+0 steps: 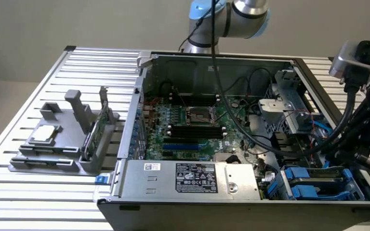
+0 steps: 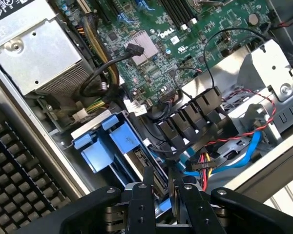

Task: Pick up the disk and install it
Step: 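Insert the first disk wire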

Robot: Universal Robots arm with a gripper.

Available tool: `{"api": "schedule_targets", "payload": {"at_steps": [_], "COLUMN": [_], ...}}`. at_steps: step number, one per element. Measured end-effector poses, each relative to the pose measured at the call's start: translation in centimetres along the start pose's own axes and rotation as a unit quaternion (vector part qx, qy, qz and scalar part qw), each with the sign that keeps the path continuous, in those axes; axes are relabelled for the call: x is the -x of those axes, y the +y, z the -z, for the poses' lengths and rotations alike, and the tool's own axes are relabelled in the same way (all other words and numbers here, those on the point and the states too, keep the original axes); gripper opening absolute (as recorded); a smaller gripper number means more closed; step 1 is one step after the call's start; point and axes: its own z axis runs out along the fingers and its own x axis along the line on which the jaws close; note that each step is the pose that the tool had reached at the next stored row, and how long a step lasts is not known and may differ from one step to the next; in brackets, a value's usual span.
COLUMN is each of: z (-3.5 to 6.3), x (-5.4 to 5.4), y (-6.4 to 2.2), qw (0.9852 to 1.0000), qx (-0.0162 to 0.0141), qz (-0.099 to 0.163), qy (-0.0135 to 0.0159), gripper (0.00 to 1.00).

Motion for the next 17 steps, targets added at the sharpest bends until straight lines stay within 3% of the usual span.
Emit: {"api": "schedule_targets", "payload": {"at_steps": [5,10,14,17], "z": [0.23,0.44,0.47,0.46], "x": [0.03,0.06,0.06,0.06], "y": [0.01,0.02,0.02,0.02], "qw": [0.9995,0.9978,0.9952,0.9923], "qx": [-0.0035,-0.0072,-0.0114,-0.0148], "qz": [-0.032,-0.065,-0.097,-0.123], "qy": [-0.0023,-0.0046,-0.0059,-0.0072], "gripper": [0.27,0.27,0.27,0.27]}}
